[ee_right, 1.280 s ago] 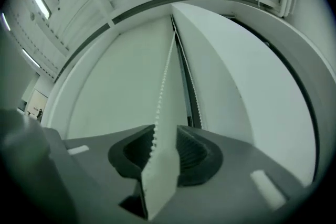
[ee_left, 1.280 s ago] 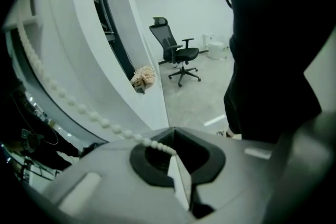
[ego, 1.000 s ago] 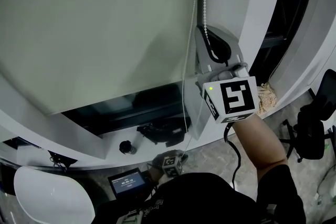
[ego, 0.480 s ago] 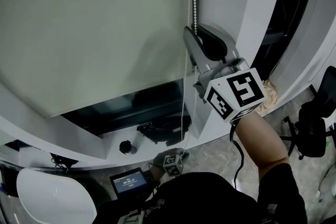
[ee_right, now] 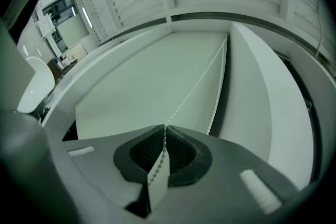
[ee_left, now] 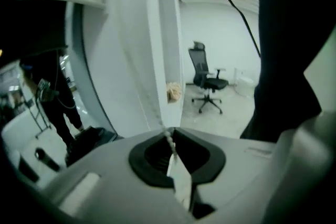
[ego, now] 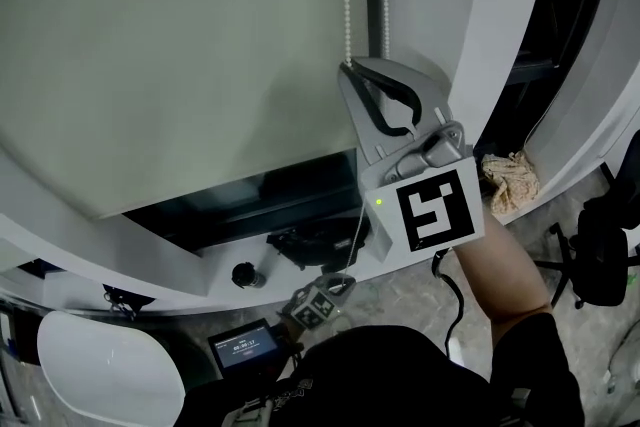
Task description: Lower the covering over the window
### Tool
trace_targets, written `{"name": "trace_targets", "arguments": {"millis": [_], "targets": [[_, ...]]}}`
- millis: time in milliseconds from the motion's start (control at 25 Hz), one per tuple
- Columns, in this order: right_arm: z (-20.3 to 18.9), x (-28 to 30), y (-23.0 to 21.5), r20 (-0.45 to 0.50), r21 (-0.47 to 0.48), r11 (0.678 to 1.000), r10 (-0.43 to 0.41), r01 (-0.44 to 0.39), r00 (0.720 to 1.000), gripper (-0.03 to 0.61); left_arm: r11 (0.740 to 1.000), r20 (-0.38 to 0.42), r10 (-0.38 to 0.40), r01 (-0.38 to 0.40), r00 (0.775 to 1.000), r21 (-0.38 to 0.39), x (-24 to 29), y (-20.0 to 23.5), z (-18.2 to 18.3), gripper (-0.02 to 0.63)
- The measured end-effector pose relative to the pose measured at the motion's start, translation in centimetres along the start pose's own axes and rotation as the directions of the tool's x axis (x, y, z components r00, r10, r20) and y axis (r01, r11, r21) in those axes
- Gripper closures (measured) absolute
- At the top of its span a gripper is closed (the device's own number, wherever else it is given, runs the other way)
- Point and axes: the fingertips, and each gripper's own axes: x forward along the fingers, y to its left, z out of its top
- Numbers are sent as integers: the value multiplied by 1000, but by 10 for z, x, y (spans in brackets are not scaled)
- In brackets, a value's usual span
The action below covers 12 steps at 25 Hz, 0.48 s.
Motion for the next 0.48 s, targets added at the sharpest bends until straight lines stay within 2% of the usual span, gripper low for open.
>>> {"name": "trace_targets", "arguments": {"millis": [40, 80, 120, 200, 320, 480], "targets": [[0, -1, 2, -14, 6, 1000, 17, -17, 1000, 561, 994, 106, 32, -21, 994, -108, -9, 11, 8, 612], [-3, -3, 5, -38, -2, 999, 33, -33, 999, 561, 976, 204, 79, -35, 976, -215, -21, 22, 17, 608], [-10, -4, 10, -71, -14, 999, 49, -50, 996, 563, 951, 286, 133, -41, 949, -307, -34, 34, 27, 579], [-33, -6, 27, -136, -13, 995, 95, -97, 986, 563, 905, 390, 233, -52, 891, -422, -64, 49, 48, 509], [-80, -15, 56, -216, 8, 989, 146, -148, 965, 563, 873, 464, 359, -115, 810, -475, -110, 62, 85, 505], [-150, -41, 101, -328, 52, 981, 193, -187, 925, 561, 877, 558, 446, -215, 700, -430, -168, 86, 131, 505]]}}
